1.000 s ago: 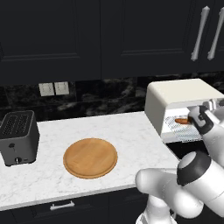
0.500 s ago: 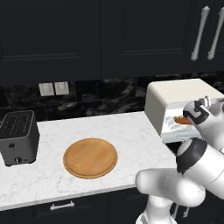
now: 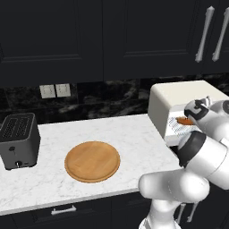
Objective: Pick up the kebab skewer and baguette bread, and place them inside the toaster oven. Close the toaster oven door and start by setting the timer.
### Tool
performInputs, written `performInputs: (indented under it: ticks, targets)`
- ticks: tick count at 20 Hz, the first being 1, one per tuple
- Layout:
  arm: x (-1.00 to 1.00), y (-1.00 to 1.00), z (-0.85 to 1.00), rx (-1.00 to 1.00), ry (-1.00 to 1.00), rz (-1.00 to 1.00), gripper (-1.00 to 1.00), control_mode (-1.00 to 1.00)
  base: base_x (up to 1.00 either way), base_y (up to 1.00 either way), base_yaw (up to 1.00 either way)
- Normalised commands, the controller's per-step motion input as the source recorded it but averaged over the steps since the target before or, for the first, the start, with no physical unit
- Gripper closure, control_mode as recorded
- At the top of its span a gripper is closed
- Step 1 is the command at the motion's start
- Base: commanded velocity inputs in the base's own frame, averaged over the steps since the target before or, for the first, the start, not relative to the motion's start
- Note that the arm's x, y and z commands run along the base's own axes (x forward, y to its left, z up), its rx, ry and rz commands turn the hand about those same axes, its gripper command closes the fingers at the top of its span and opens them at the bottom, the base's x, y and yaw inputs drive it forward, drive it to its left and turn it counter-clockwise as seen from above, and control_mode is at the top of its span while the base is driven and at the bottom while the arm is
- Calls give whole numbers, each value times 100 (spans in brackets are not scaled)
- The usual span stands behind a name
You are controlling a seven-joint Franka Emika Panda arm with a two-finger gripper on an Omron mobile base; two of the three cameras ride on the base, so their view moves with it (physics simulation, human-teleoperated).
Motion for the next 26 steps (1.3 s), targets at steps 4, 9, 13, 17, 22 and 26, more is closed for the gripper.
performInputs:
  ticks: [4, 9, 13, 17, 22, 26]
  targets:
    - [2, 0, -15, 0, 1, 1, 100, -100, 0, 0, 0]
    - [-26, 0, 0, 0, -5, 2, 100, -100, 0, 0, 0]
    - [-37, 0, 0, 0, 1, 1, 100, -100, 0, 0, 0]
    - [-22, 0, 0, -2, 14, 2, 100, -100, 0, 0, 0]
    - [4, 0, -1, 0, 5, 4, 100, -100, 0, 0, 0]
    - [-7, 0, 1, 0, 5, 1, 100, -100, 0, 0, 0]
